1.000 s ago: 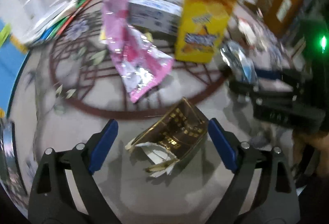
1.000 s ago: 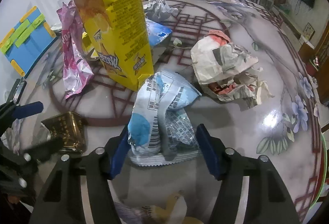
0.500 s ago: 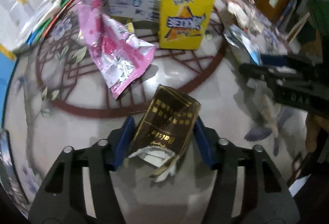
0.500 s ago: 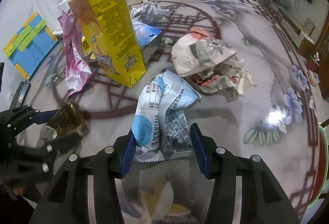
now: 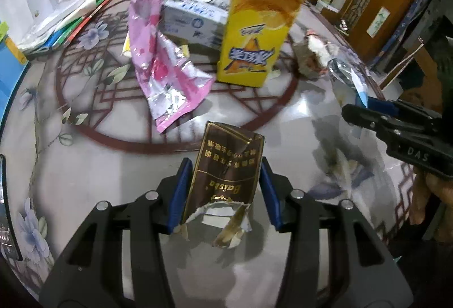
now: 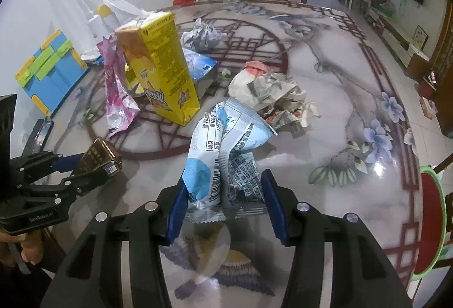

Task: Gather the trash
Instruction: 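Carry the wrapper and snack bag over the red bin with both tools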

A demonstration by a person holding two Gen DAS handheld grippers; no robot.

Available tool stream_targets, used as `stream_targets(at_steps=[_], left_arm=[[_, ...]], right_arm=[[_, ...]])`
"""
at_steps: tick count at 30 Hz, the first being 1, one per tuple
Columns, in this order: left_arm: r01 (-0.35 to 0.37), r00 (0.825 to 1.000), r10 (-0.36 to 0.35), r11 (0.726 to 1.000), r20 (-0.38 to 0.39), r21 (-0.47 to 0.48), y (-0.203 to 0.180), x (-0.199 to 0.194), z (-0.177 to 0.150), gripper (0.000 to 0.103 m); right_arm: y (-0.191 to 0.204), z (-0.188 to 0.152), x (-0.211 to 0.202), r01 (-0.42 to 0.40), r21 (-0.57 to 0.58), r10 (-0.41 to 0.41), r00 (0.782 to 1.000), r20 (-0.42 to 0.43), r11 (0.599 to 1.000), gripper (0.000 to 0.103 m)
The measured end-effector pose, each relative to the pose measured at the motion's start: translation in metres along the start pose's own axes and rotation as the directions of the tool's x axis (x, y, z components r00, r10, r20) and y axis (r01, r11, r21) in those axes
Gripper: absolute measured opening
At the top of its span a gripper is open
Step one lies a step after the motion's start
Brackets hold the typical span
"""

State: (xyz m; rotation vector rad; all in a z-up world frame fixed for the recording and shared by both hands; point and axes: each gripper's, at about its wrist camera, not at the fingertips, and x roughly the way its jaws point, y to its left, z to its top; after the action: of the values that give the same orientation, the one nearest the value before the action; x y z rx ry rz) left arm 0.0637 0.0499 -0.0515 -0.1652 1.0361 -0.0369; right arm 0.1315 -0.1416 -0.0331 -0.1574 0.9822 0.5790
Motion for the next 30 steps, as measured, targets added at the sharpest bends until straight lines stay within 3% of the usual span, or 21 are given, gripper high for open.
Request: stream_targets(at_steps=[13, 30], left_arm=[[0.088, 0.995, -0.089, 0.996, 0.055, 0.020, -0.035, -0.017, 0.018, 0.046], [0.222, 0.970, -0.233, 0.964, 0.064, 0.143, -0.129, -0.008, 0.061, 0.046]], right_arm=[[-0.021, -0.013, -0.036, 0.029, 0.021, -0.030, 0.999, 0.039, 0.999, 0.047], [-0.104, -0.021, -0.096, 0.080, 0.159, -0.098, 0.989, 0.110, 0.984, 0.047]])
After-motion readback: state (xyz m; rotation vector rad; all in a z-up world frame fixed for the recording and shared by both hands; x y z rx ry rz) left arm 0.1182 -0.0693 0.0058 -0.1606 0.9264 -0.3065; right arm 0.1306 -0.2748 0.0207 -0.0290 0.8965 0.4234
